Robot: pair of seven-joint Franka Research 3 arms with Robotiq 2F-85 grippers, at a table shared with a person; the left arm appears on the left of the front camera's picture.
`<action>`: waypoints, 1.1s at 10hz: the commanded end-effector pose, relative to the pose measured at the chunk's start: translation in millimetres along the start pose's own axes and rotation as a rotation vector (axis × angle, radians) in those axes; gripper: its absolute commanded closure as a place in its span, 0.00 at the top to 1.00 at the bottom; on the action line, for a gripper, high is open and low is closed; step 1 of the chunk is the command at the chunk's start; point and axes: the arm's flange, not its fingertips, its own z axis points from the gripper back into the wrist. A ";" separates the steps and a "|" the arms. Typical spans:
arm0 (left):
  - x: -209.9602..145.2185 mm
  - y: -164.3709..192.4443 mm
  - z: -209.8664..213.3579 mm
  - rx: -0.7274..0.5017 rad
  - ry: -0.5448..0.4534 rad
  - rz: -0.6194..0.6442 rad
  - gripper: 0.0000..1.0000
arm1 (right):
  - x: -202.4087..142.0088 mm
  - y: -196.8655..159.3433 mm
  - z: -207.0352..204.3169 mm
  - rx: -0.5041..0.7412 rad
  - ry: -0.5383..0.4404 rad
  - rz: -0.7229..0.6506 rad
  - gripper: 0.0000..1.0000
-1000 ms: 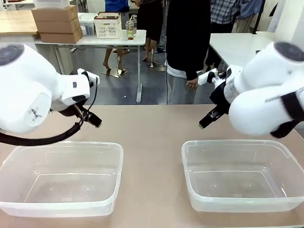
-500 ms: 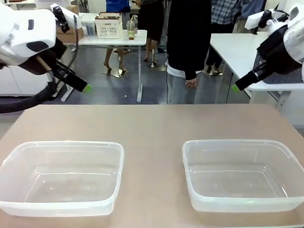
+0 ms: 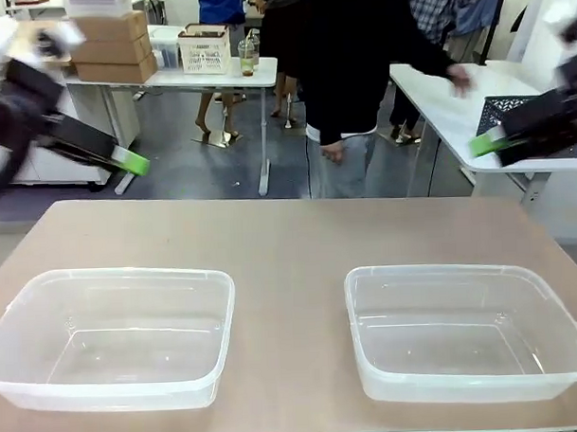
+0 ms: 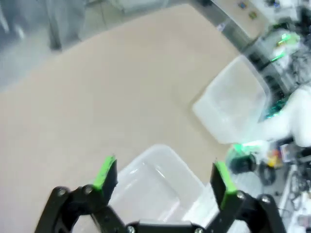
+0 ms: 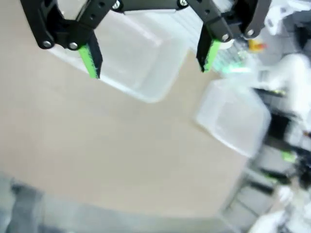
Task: Sort the waste into each basket.
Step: Pick up the Organizing box on the left side of the table and lift it.
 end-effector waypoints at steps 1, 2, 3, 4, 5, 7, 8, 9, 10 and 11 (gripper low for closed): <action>-22.8 39.7 58.6 -0.149 -0.344 0.607 1.00 | -21.6 -59.5 56.7 0.349 -0.268 -0.556 1.00; -31.8 49.8 77.8 -0.159 -0.479 0.667 1.00 | -29.1 -85.0 70.0 0.420 -0.358 -0.646 1.00; -39.8 54.8 94.4 -0.167 -0.555 0.706 1.00 | -39.7 -106.7 77.3 0.415 -0.420 -0.740 1.00; -46.6 57.9 94.5 -0.019 -0.536 0.707 1.00 | -49.0 -119.5 76.1 0.314 -0.456 -0.789 1.00; -43.8 59.5 101.6 -0.150 -0.260 0.418 1.00 | -43.0 -90.5 85.8 0.284 -0.180 -0.395 1.00; -43.8 59.5 101.6 -0.150 -0.260 0.418 1.00 | -43.0 -90.5 85.8 0.284 -0.180 -0.395 1.00; -43.8 59.5 101.6 -0.150 -0.260 0.418 1.00 | -43.0 -90.5 85.8 0.284 -0.180 -0.395 1.00; -43.8 59.5 101.6 -0.150 -0.260 0.418 1.00 | -43.0 -90.5 85.8 0.284 -0.180 -0.395 1.00; -43.8 59.5 101.6 -0.150 -0.260 0.418 1.00 | -43.0 -90.5 85.8 0.284 -0.180 -0.395 1.00; -43.8 59.5 101.6 -0.150 -0.260 0.418 1.00 | -43.0 -90.5 85.8 0.284 -0.180 -0.395 1.00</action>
